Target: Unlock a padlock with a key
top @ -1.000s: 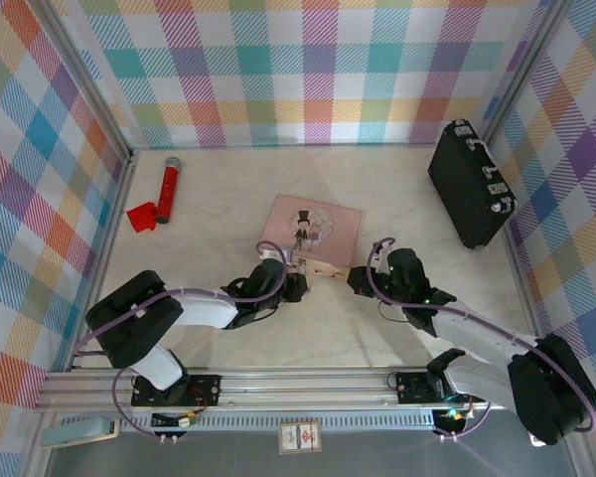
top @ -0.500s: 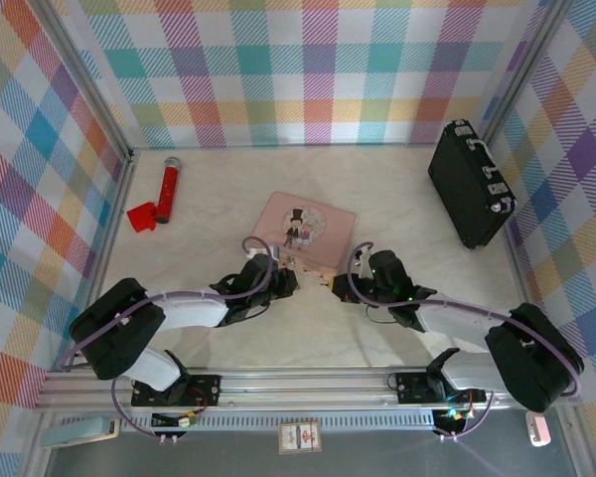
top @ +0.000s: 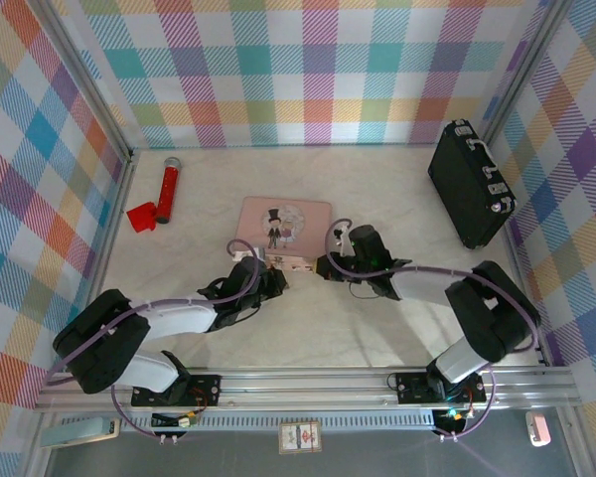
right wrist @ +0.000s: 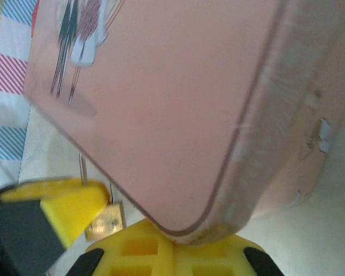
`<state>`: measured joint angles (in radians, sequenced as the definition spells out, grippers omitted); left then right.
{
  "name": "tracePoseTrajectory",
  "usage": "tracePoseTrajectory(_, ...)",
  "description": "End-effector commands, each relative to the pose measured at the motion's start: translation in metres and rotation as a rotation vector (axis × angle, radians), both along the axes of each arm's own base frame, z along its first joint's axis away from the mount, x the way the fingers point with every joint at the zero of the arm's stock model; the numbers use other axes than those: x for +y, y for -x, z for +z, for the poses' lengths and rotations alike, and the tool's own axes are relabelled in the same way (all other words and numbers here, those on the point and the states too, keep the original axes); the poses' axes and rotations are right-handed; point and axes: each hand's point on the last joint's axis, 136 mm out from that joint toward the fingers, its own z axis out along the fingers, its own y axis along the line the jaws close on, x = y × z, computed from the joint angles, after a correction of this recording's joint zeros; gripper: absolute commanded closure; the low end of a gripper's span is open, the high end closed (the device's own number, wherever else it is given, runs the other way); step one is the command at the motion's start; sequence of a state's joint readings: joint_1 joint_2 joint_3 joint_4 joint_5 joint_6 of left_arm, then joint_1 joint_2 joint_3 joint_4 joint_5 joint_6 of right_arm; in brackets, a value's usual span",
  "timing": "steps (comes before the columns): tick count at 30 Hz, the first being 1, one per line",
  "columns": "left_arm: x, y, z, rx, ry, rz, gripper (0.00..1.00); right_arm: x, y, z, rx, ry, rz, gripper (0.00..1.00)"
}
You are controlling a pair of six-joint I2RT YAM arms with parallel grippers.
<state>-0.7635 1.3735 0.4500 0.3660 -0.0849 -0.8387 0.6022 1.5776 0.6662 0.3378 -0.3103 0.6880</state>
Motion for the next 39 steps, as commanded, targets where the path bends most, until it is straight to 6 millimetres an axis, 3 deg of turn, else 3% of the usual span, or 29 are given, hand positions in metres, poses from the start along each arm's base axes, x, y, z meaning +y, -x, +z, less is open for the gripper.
tracePoseTrajectory(1, -0.001, -0.003, 0.016, -0.041, 0.056, 0.023, 0.99, 0.009, -0.022, 0.012, -0.038, -0.065, 0.011, 1.00)
tracePoseTrajectory(8, -0.002, -0.008, 0.019, -0.039, 0.097, 0.063, 0.99, 0.010, -0.014, 0.017, 0.014, -0.156, -0.028, 1.00)
tracePoseTrajectory(21, -0.011, -0.023, 0.028, -0.006, 0.232, 0.167, 0.99, -0.012, 0.045, 0.007, 0.233, -0.275, -0.328, 1.00)
tracePoseTrajectory(32, -0.017, -0.024, 0.034, 0.019, 0.335, 0.195, 0.99, -0.011, 0.065, 0.025, 0.253, -0.377, -0.440, 1.00)
tracePoseTrajectory(39, -0.024, -0.026, 0.041, 0.031, 0.397, 0.196, 1.00, -0.007, 0.073, 0.020, 0.290, -0.393, -0.467, 1.00)
